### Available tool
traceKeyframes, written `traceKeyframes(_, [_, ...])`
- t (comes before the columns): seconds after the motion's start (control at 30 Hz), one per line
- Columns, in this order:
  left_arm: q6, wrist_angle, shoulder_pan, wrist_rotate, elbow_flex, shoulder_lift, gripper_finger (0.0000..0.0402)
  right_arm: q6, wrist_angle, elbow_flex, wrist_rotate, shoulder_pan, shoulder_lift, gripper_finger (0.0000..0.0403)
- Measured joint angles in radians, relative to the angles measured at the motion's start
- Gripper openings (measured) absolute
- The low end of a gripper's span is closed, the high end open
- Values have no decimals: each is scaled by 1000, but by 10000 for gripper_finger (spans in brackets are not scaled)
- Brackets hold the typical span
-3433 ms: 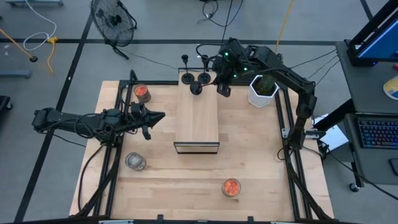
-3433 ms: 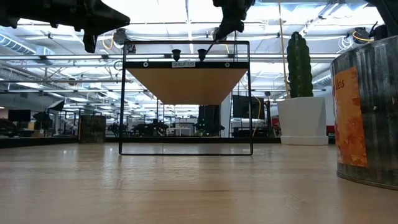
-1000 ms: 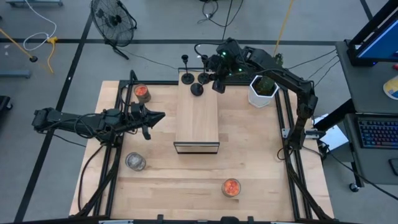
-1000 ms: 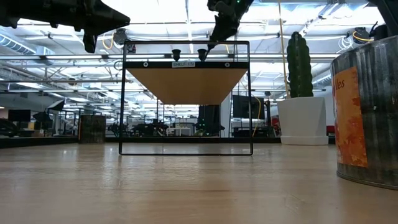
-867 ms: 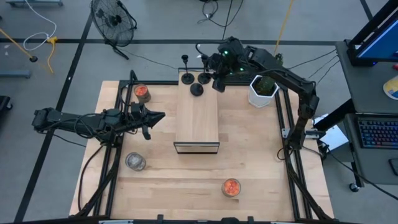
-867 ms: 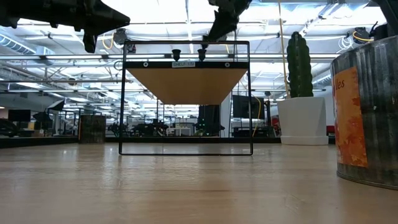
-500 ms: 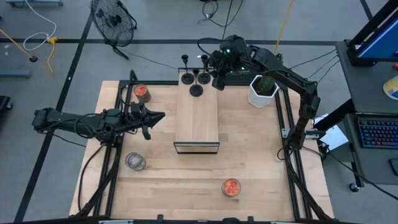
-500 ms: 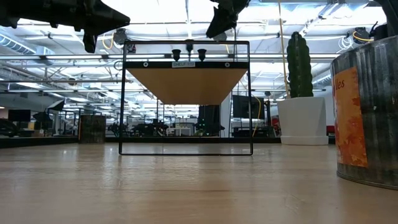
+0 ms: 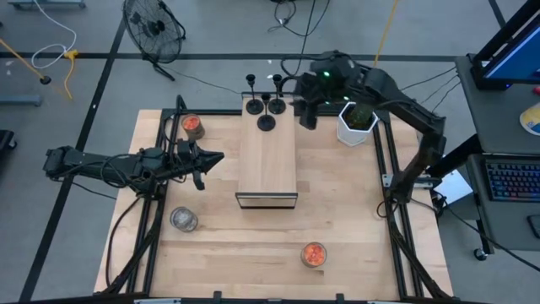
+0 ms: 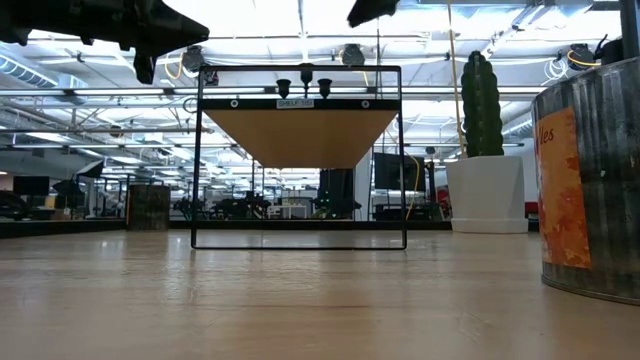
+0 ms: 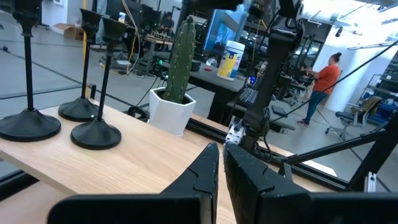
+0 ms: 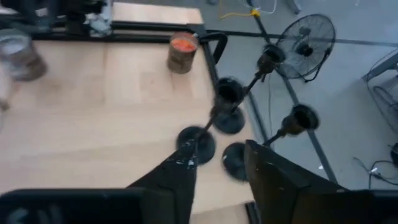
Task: Pick & Place candle stick holders
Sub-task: Put the top orange scented candle on the shelf
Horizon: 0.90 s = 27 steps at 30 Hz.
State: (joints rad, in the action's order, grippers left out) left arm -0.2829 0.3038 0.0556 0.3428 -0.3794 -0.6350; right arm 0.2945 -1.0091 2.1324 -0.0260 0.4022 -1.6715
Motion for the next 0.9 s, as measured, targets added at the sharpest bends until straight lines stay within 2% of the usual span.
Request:
traceKeyframes(0.23, [22,11,0,0,0,0,31,-38,-97,-13,-2,-83,111,9])
traceKeyframes(0.4, [82,61,0,0,0,0,31,-81,-50,-136,0,-112,228,4])
traceKeyframes(0.67, [97,46,0,0,-33,1,31,-171,210,-528,-4,-117,508,1])
traceKeyframes(0.77, [88,-14,0,38,-66,0,31,-217,336,-675,-33,-116,617,1])
traceKeyframes(0.9, [37,-235,0,154,-159,-1,31,-282,490,-845,-61,-116,750,1])
